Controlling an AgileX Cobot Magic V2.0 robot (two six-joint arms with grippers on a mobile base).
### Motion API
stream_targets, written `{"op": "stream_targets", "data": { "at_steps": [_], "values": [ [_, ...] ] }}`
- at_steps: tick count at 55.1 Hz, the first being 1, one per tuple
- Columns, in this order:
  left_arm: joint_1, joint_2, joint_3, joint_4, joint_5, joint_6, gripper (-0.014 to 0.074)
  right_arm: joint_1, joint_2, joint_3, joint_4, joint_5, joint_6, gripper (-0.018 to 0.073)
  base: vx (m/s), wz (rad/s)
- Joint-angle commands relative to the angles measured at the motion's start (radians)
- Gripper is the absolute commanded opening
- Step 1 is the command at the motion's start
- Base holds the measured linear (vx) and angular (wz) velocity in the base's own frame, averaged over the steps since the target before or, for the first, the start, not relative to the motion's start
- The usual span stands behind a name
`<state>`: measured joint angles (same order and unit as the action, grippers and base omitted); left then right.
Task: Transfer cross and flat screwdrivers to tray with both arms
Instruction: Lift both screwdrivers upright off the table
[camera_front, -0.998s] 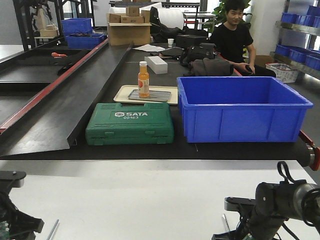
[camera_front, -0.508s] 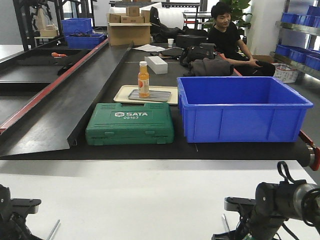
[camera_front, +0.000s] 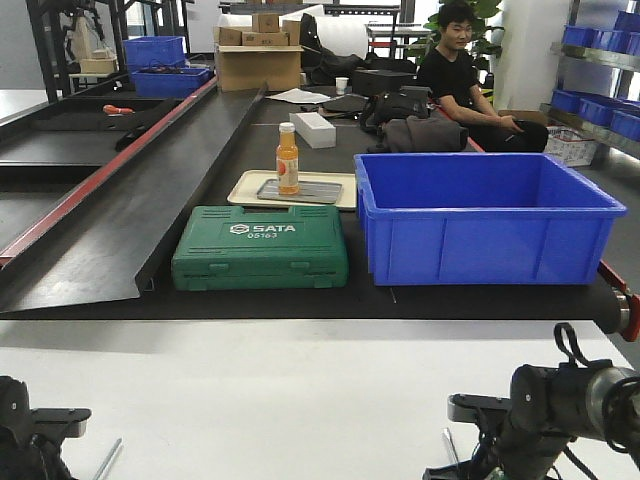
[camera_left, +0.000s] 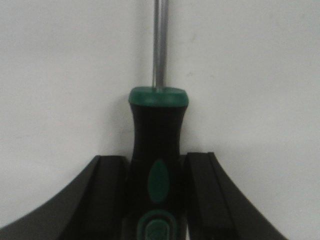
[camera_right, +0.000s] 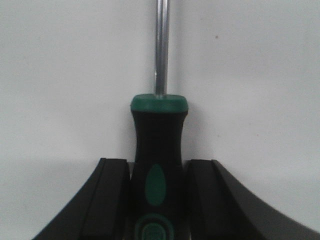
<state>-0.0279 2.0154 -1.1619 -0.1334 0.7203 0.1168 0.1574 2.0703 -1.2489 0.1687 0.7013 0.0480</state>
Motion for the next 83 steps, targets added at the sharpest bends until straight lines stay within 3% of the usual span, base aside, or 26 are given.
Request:
{"op": "stream_targets", "data": {
  "at_steps": [1, 16, 35, 50, 60, 69, 83],
  "values": [
    [-0.003, -0.028, -0.011, -0.021, 0.02, -0.008, -0.0009, 0.004, -0.022, -0.007, 0.022, -0.01, -0.003, -0.0008, 0.0, 0.0],
    [-0.004, -0.119, -0.011, -0.022, 0.024, -0.01, -0.0003, 0.004, -0.158, -0.007, 0.02, -0.015, -0.007, -0.0008, 0.0, 0.0],
    [-0.004, -0.549, -0.01, -0.023, -0.03, 0.001, 0.0, 0.004, -0.568, 0.059, 0.0, -0.07, -0.13, -0.0008, 0.0, 0.0],
    [-0.004, -0.971, 0.178, -0.057, -0.248, 0.001, 0.0, 0.001, -0.971, 0.304, -0.002, -0.326, -0.127, -0.0008, 0.0, 0.0],
    [-0.004, -1.22, 0.312, -0.053, -0.352, 0.022, 0.0, 0.001, -1.153, 0.399, -0.004, -0.36, -0.112, -0.0008, 0.0, 0.0],
    [-0.004, -1.329, 0.367, -0.053, -0.37, 0.028, 0.0, 0.001, -1.266, 0.481, -0.006, -0.456, -0.112, -0.0008, 0.0, 0.0],
    [-0.004, -1.333, 0.369, -0.053, -0.365, 0.028, 0.0, 0.001, -1.366, 0.542, -0.03, -0.518, -0.165, -0.0008, 0.0, 0.0]
  ]
}}
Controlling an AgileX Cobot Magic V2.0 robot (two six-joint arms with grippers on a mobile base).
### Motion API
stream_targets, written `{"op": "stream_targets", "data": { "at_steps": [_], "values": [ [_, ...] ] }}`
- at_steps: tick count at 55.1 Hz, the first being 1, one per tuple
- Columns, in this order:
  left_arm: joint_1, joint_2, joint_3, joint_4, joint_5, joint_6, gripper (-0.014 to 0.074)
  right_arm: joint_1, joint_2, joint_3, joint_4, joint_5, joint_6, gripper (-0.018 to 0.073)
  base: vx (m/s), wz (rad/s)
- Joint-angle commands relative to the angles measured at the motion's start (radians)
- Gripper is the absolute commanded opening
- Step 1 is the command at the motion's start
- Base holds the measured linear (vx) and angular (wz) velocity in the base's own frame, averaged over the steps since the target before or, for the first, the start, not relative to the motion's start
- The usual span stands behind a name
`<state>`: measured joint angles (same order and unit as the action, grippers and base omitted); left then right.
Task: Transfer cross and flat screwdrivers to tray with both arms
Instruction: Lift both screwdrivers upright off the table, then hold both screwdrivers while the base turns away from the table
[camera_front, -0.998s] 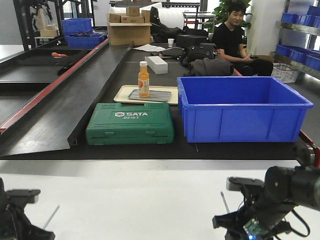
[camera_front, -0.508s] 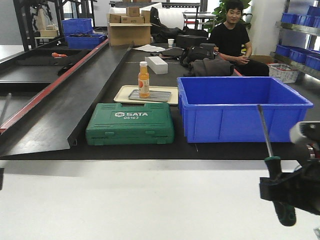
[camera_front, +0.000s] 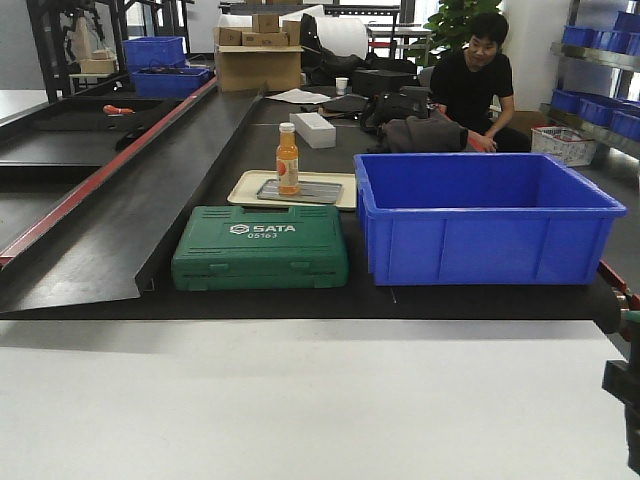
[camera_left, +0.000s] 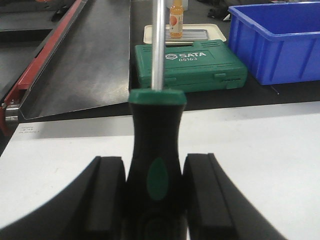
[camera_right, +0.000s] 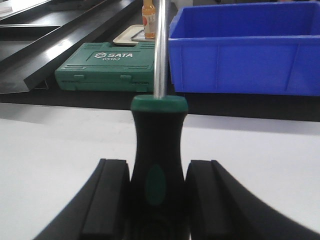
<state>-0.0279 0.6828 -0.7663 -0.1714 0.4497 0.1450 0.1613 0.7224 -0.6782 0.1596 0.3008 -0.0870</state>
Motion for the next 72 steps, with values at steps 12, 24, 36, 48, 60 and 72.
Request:
{"op": "stream_targets", "data": {
  "at_steps": [12, 24, 36, 48, 60, 72],
  "values": [
    [-0.004, -0.001, -0.026, -0.015, -0.09, -0.001, 0.0, -0.003, -0.023, -0.028, -0.012, -0.12, -0.025, -0.0008, 0.0, 0.0],
    [-0.004, -0.001, -0.026, -0.016, -0.09, -0.001, 0.0, -0.003, -0.023, -0.028, -0.012, -0.12, -0.025, -0.0008, 0.0, 0.0],
    [-0.004, -0.001, -0.026, -0.016, -0.09, -0.001, 0.0, -0.003, -0.023, -0.028, -0.012, -0.12, -0.025, -0.0008, 0.0, 0.0],
    [-0.004, -0.001, -0.026, -0.016, -0.09, -0.001, 0.0, -0.003, -0.023, -0.028, -0.012, -0.12, -0.025, -0.0008, 0.0, 0.0],
    [-0.004, -0.001, -0.026, -0.016, -0.09, -0.001, 0.0, -0.003, -0.023, -0.028, -0.012, -0.12, -0.025, -0.0008, -0.04, 0.0],
    [-0.004, -0.001, -0.026, -0.016, -0.09, -0.001, 0.0, -0.003, -0.023, -0.028, -0.012, -0.12, -0.025, -0.0008, -0.17, -0.09]
  ]
}}
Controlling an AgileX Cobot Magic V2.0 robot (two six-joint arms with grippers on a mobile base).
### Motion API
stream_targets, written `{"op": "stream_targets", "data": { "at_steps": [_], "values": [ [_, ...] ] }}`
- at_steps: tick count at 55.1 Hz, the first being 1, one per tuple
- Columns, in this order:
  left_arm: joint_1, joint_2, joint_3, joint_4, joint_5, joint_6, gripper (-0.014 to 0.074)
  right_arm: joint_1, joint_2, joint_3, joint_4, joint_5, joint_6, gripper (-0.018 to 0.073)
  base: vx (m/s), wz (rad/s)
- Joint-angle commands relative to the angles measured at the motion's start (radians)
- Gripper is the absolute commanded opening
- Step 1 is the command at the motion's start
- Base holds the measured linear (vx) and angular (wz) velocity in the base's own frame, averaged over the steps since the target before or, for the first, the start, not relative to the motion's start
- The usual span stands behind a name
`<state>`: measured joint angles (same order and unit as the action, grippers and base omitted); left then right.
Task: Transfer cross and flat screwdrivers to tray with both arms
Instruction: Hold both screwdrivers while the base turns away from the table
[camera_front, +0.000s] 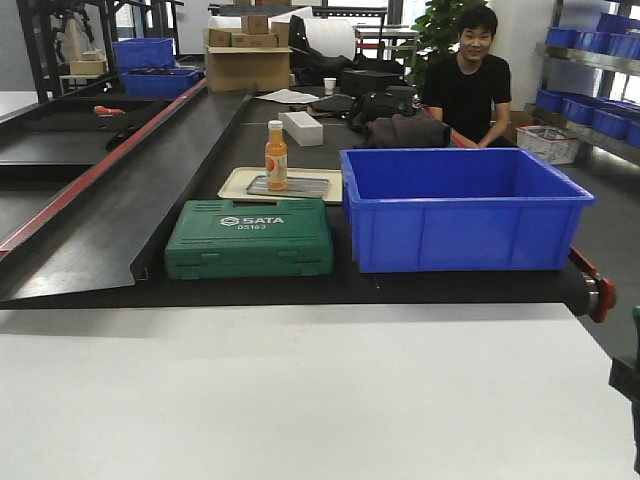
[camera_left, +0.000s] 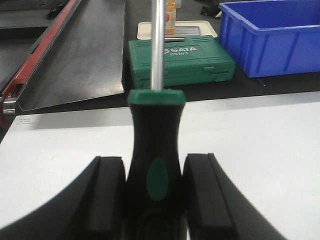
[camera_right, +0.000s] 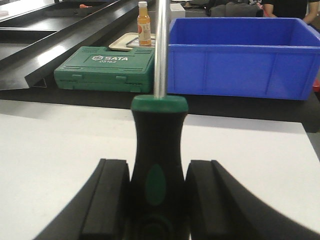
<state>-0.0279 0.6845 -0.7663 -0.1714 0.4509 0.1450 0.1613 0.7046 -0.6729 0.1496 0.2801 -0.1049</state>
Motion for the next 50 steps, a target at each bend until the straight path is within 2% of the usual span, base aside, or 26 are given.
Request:
{"op": "stream_targets", "data": {
  "at_steps": [1, 50],
  "values": [
    [-0.004, -0.002, -0.026, -0.016, -0.091, -0.001, 0.0, -0.003, -0.005, -0.034, -0.002, -0.099, -0.007, -0.0008, -0.23, -0.17],
    [-0.004, -0.002, -0.026, -0.017, -0.09, -0.001, 0.0, -0.003, -0.005, -0.034, -0.002, -0.099, -0.007, -0.0008, -0.29, -0.28]
  ]
}}
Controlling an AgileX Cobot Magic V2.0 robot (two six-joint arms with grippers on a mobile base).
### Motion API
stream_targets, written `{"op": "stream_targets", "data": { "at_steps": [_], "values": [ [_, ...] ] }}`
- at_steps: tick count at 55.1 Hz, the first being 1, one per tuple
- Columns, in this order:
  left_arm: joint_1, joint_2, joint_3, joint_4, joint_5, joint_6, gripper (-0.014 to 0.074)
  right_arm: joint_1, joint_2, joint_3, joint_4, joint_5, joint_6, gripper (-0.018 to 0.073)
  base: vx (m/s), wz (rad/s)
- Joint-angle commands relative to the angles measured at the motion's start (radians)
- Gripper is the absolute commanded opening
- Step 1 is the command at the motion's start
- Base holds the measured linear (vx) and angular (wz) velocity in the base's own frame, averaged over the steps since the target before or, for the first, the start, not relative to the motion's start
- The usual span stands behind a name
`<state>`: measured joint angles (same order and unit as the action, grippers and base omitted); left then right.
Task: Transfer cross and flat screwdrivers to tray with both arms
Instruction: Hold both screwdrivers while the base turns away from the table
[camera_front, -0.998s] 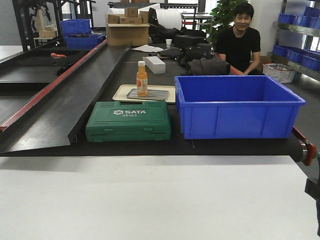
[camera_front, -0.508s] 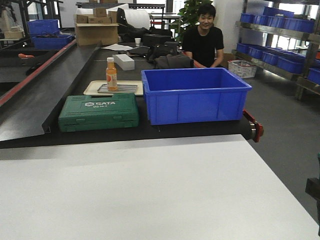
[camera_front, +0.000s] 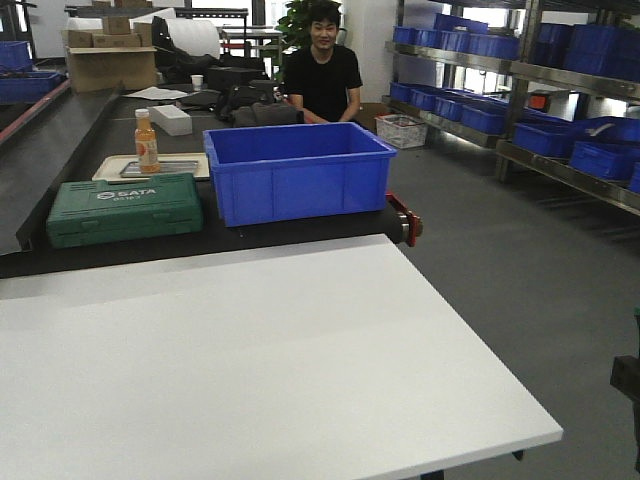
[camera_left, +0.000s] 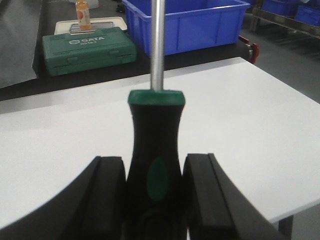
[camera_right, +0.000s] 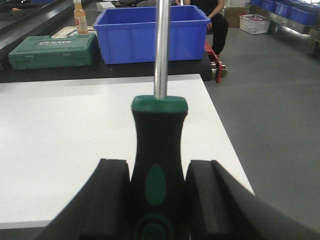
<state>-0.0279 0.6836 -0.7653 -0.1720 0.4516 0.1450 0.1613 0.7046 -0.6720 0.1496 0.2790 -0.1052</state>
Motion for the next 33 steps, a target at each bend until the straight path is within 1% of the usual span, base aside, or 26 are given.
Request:
{"op": "stream_targets", "data": {
  "at_steps": [1, 17, 33],
  "values": [
    [-0.004, -0.001, -0.027, -0.016, -0.091, -0.001, 0.0, -0.003, -0.005, -0.035, -0.002, -0.098, -0.006, -0.0008, -0.29, -0.32],
    [-0.004, -0.001, -0.027, -0.016, -0.091, -0.001, 0.0, -0.003, -0.005, -0.035, -0.002, -0.098, -0.006, -0.0008, -0.27, -0.39],
    [-0.004, -0.001, -0.027, -0.016, -0.091, -0.001, 0.0, -0.003, -0.005, -0.035, -0.002, -0.097, -0.006, -0.0008, -0.19, -0.56]
  ]
}}
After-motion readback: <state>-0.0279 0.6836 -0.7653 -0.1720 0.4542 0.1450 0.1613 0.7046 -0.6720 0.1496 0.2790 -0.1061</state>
